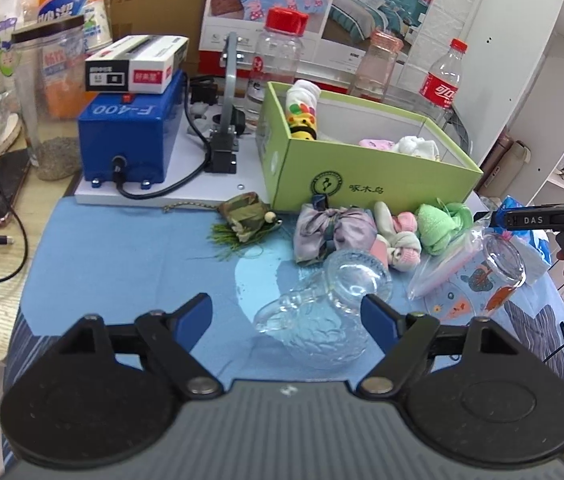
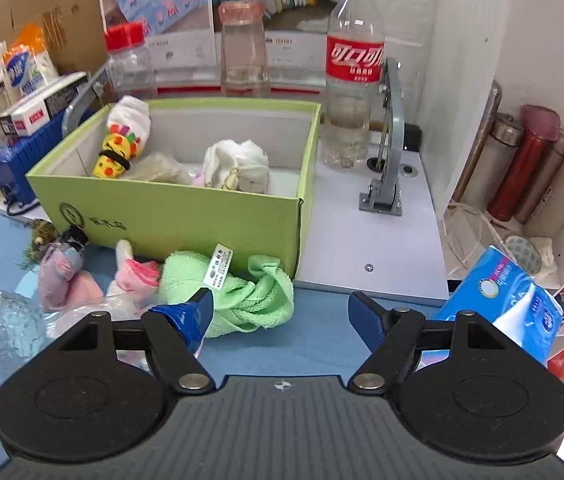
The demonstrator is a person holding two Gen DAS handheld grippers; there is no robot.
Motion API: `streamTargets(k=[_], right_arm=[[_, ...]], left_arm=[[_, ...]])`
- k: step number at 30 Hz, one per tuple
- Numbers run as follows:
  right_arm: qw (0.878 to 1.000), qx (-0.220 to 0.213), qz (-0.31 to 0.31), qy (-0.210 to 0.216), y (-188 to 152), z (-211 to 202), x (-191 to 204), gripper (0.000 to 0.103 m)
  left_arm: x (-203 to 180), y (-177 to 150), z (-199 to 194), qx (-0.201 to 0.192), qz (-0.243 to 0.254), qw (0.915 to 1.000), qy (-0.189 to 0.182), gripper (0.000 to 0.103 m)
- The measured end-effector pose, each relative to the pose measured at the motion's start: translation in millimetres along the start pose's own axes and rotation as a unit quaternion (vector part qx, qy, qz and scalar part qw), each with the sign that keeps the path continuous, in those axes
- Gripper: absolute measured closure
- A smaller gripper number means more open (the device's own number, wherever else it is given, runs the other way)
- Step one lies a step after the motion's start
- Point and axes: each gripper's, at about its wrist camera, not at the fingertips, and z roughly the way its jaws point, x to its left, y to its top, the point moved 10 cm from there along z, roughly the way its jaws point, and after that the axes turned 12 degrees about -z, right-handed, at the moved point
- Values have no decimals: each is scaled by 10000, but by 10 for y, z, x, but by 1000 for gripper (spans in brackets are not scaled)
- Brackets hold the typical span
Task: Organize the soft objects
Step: 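Move the right tool toward the green cloth beside the box, then grasp the light green towel with the right tool while left moves to the tasseled sachet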
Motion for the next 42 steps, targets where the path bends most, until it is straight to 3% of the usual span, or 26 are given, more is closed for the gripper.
streamTargets(k=[3,8,14,16,21,27,33,38,42], right_arm=[[9999,92,-62,23,38,65,54,42],[9961,167,-857,128,191,78,449,42],[9762,66,-2163,97,332,18,1073,42],[9732,-168,-2292,120,389,-89,1176,42],[9760,-579,-2050,457,284,-371,1379,42],[9785,-1137,-1646,491,-27,-641,1576,42],[9809,-1878,-481,171,-248,-984,1212,42],[9801,-1884,630,0,-633,-960,817,42],[9696,-1981,1437,14,-860,-988,469,42]], left_arm=[[79,24,39,24,-51,9999,126,21],[184,-7,166,208,-207,9994,193,21],[260,-52,162,236,-323,9990,174,20],[307,-48,128,174,-356,9990,192,20],[426,-42,124,55,-370,9988,304,14],[479,13,222,57,-324,9988,368,10],[439,450,464,-178,-439,9978,470,1],[307,683,963,179,-583,9965,566,1],[216,788,1248,317,-574,9958,633,1]])
